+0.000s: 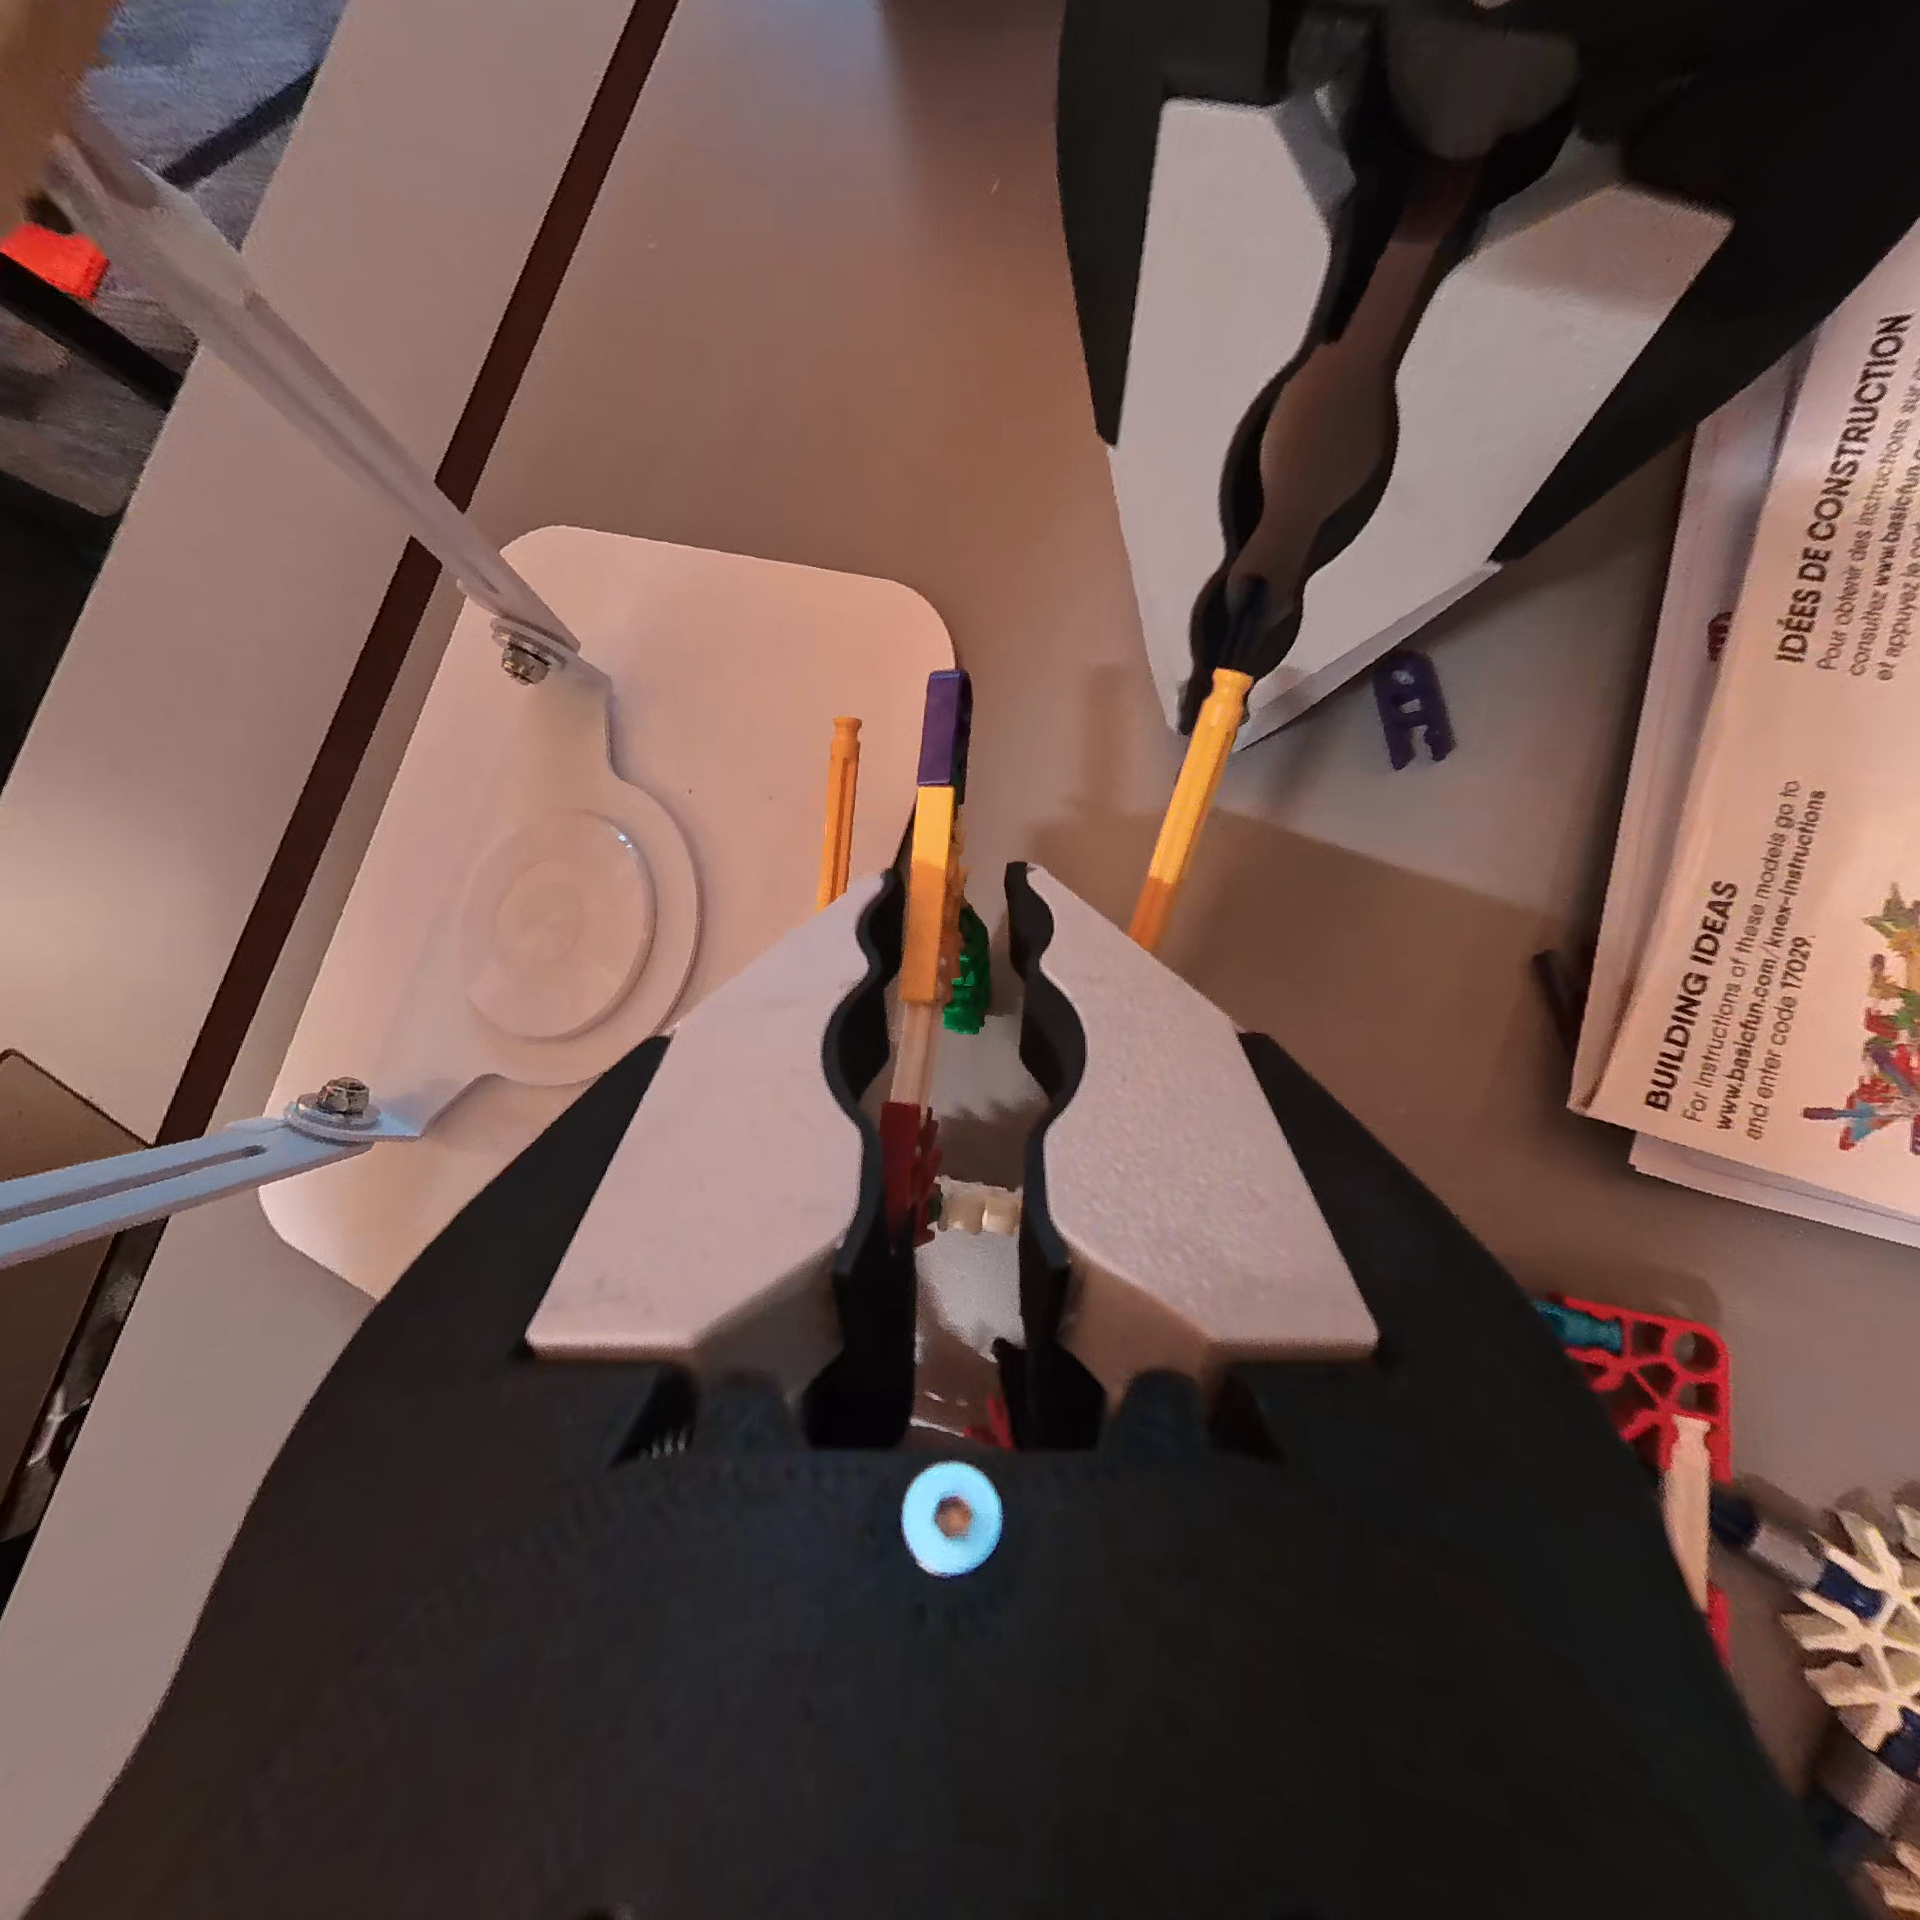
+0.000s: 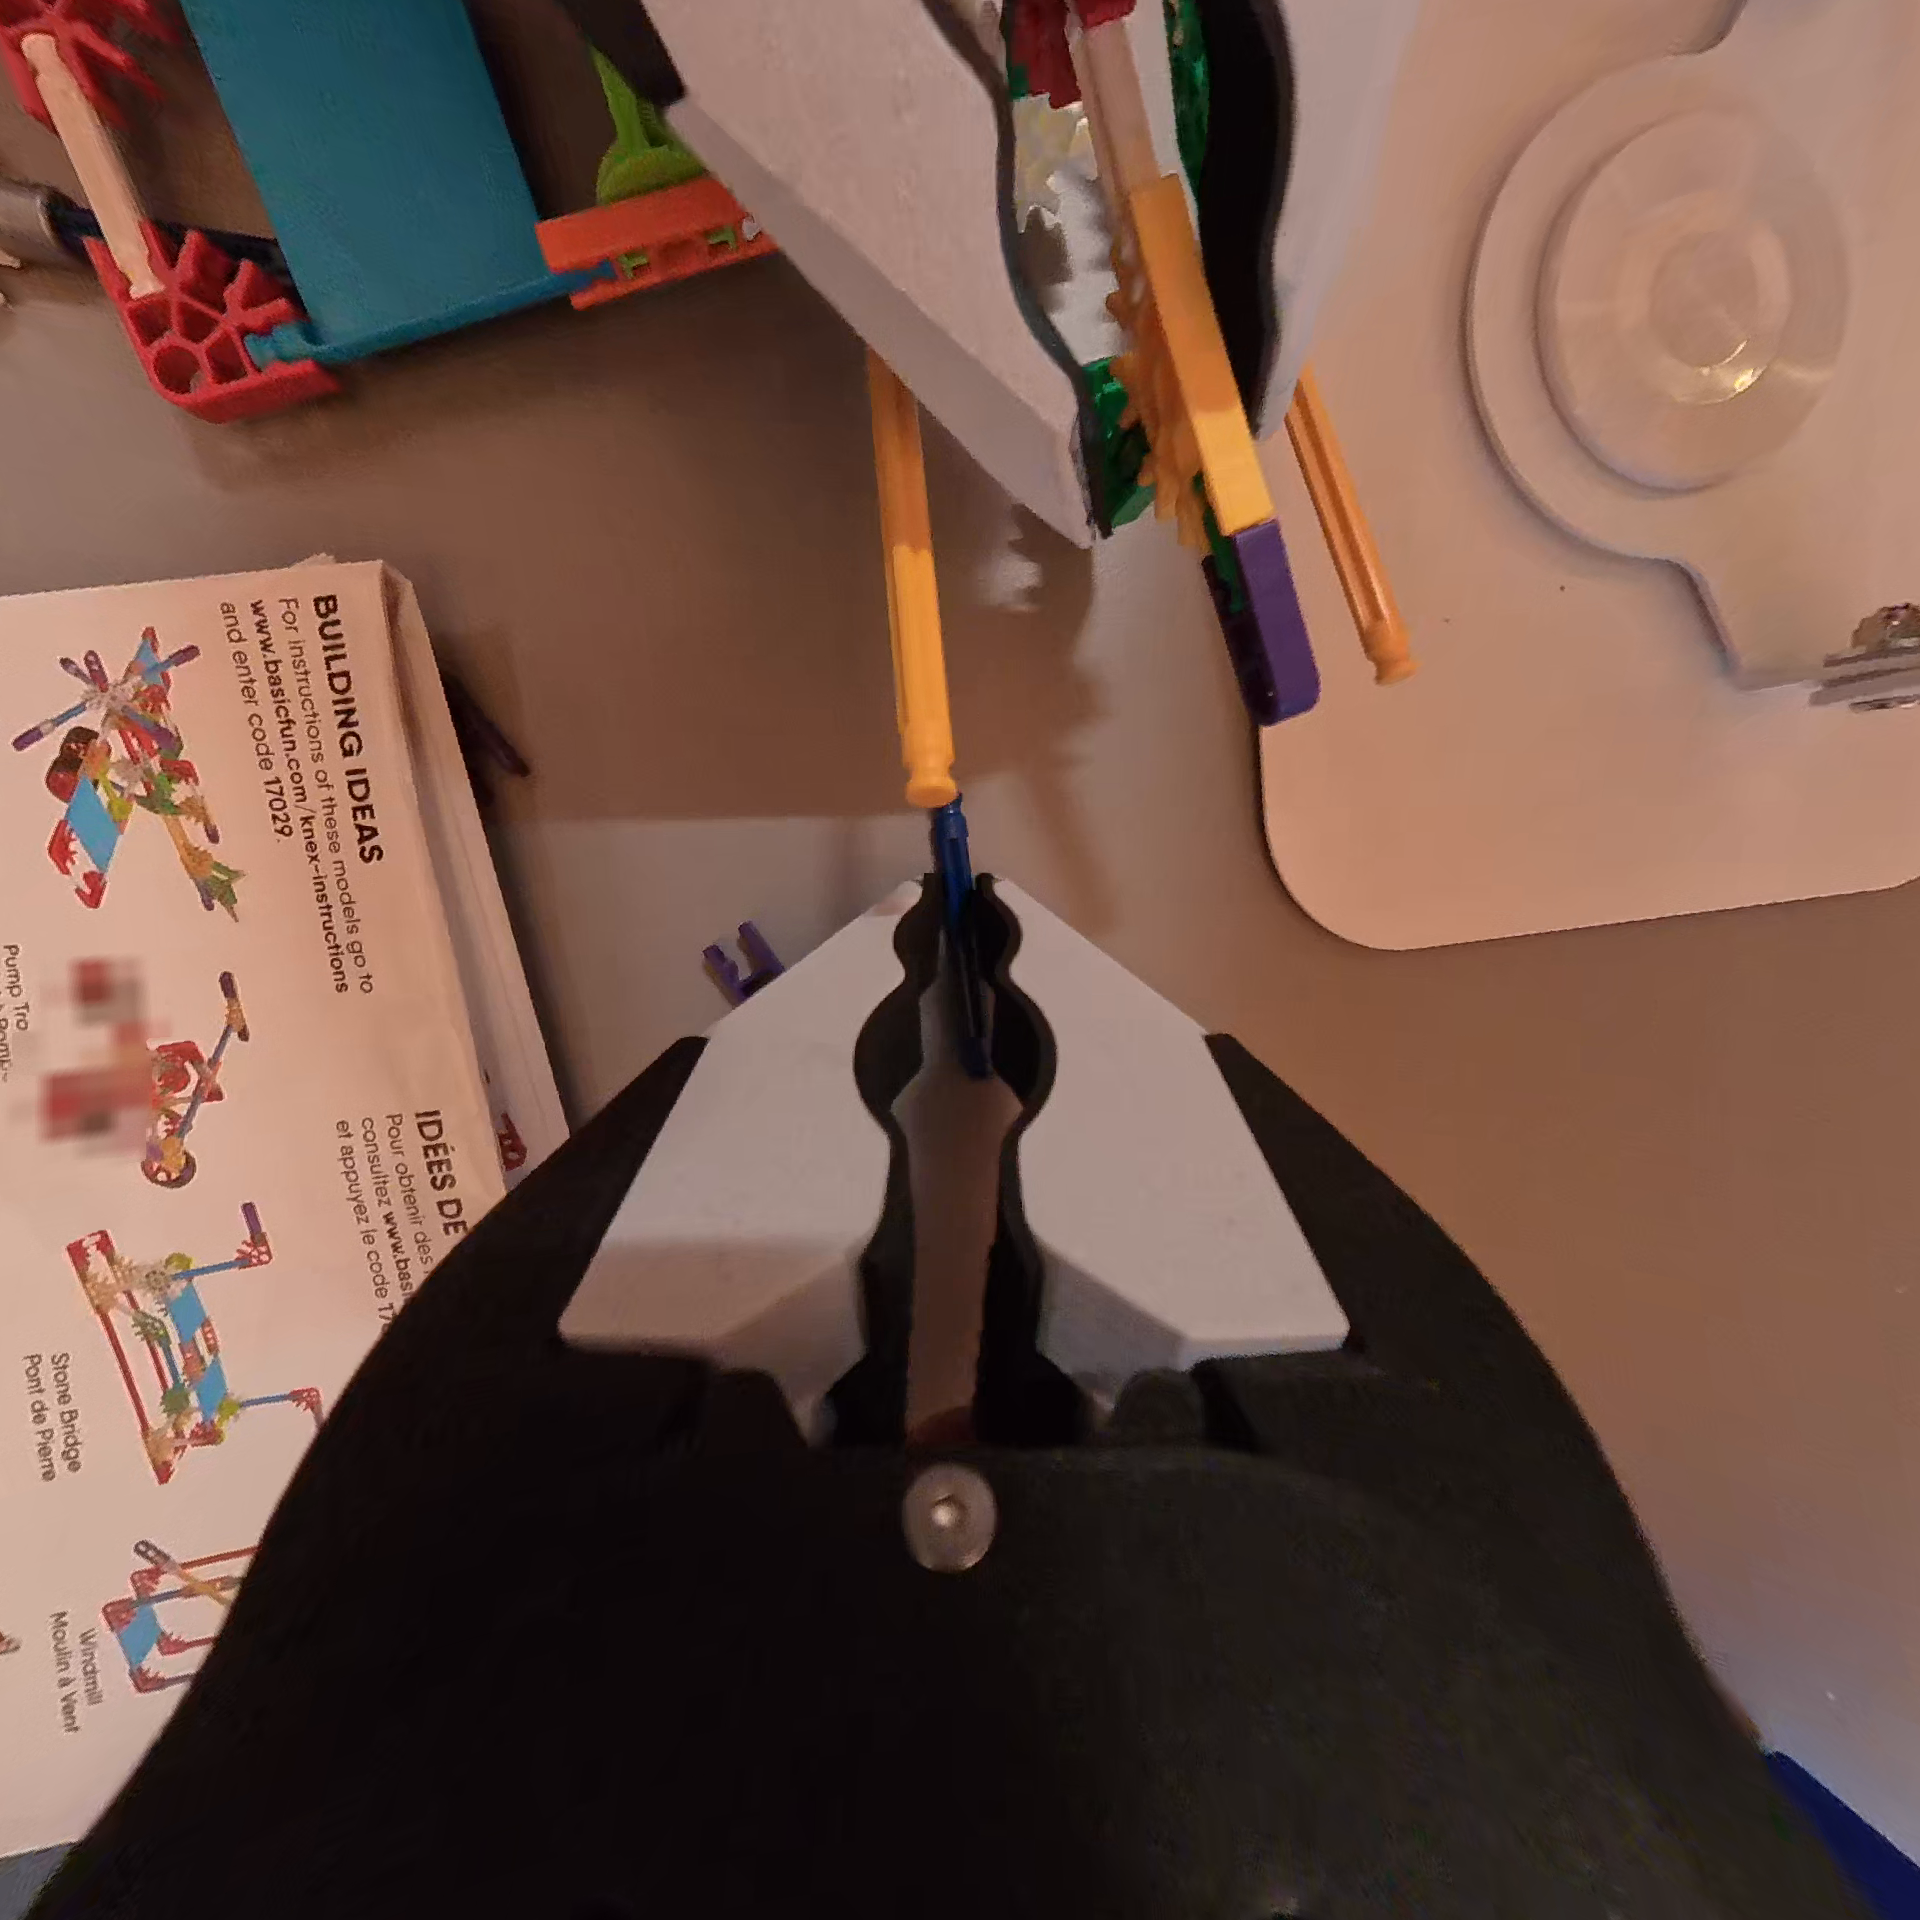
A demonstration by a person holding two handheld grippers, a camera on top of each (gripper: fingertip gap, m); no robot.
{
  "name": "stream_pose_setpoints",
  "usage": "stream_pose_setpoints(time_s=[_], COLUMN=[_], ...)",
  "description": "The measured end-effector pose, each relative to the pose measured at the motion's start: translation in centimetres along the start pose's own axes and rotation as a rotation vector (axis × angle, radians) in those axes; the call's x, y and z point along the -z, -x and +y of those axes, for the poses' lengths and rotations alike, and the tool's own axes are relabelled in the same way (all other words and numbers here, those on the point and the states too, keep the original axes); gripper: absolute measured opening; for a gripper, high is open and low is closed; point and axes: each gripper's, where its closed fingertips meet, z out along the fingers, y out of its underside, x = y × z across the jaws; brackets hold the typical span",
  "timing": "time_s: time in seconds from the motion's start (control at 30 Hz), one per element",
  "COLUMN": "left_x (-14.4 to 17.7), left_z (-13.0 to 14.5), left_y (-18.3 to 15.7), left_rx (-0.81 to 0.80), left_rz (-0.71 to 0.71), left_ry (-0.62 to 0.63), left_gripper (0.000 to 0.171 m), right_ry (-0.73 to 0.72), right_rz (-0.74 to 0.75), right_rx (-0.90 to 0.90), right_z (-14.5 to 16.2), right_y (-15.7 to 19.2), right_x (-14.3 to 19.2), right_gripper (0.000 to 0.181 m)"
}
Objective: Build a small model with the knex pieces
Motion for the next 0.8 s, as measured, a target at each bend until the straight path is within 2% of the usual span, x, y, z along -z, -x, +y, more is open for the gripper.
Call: stream_pose_setpoints(time_s=[0.07, 0.17, 0.2, 0.33, 0.63, 0.8], left_x=[-0.2, -0.1, -0.1, -0.2, -0.1, 1.0], left_z=[-0.1, -0.1, -0.1, -0.1, 0.1, -0.8], left_y=[-0.3, -0.2, -0.1, -0.1, 0.4, 1.3], left_rx=[0.002, -0.001, -0.002, 0.006, 0.057, 0.144], left_rz=[0.012, 0.008, 0.003, -0.001, 0.017, 0.039], left_ry=[-0.007, -0.006, -0.008, -0.01, -0.042, -0.129], left_gripper=[0.018, 0.016, 0.012, 0.01, 0.004, 0.004], right_ry=[0.0, 0.0, 0.0, -0.003, -0.07, -0.174], right_rz=[-0.011, -0.035, -0.032, -0.035, -0.084, -0.099], right_rx=[0.001, -0.008, -0.006, 0.006, -0.026, -0.089], right_z=[0.0, -0.1, -0.1, -0.3, -0.8, -1.9], right_y=[0.2, 0.6, 0.7, 0.8, 0.9, 0.3], right_x=[0.0, 0.2, 0.1, -0.1, 0.0, 0.7], right_gripper=[0.003, 0.018, 0.018, 0.003, 0.003, 0.003])
